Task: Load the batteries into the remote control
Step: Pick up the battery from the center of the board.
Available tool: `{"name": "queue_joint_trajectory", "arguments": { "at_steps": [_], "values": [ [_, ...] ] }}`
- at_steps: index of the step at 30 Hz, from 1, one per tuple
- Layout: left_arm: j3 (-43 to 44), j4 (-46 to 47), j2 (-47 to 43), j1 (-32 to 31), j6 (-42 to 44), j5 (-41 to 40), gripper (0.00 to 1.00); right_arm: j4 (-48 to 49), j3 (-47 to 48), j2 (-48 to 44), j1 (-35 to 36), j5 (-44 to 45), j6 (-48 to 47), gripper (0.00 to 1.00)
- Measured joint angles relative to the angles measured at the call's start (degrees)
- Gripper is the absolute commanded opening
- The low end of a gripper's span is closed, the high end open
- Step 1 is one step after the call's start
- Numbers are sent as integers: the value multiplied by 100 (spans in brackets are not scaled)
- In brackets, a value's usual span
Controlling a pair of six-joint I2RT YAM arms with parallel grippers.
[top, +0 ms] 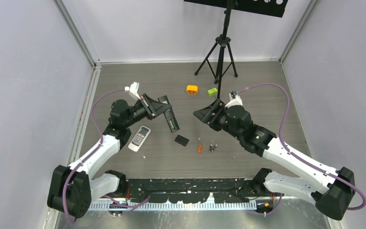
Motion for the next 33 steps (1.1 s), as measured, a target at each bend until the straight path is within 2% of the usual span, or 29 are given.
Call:
{"name": "queue_joint_trajectory", "arguments": {
  "at_steps": [5, 11, 15, 20, 26, 33],
  "values": [
    [-461, -28, -181, 0, 809, -63, 0, -2262, 492, 354, 0, 994, -363, 54],
    [-706, 533, 9, 0, 1180, 175, 0, -3556, 614, 1128, -13, 1445, -509, 49],
    [-706, 935, 286, 0, 1224, 378, 0, -3539, 614, 1386, -26, 1182, -785, 44],
    [-706, 1248, 505, 0, 1235, 525, 0, -3305, 734, 2181, 39, 549, -1091, 45],
    [-706, 1416, 625, 0, 1220, 533, 0, -3329, 1047, 3099, 205, 424, -1126, 48],
    [-706, 1488, 708, 0, 1211, 529, 0, -3351, 1381, 3674, 330, 385, -1209, 46]
  ]
}}
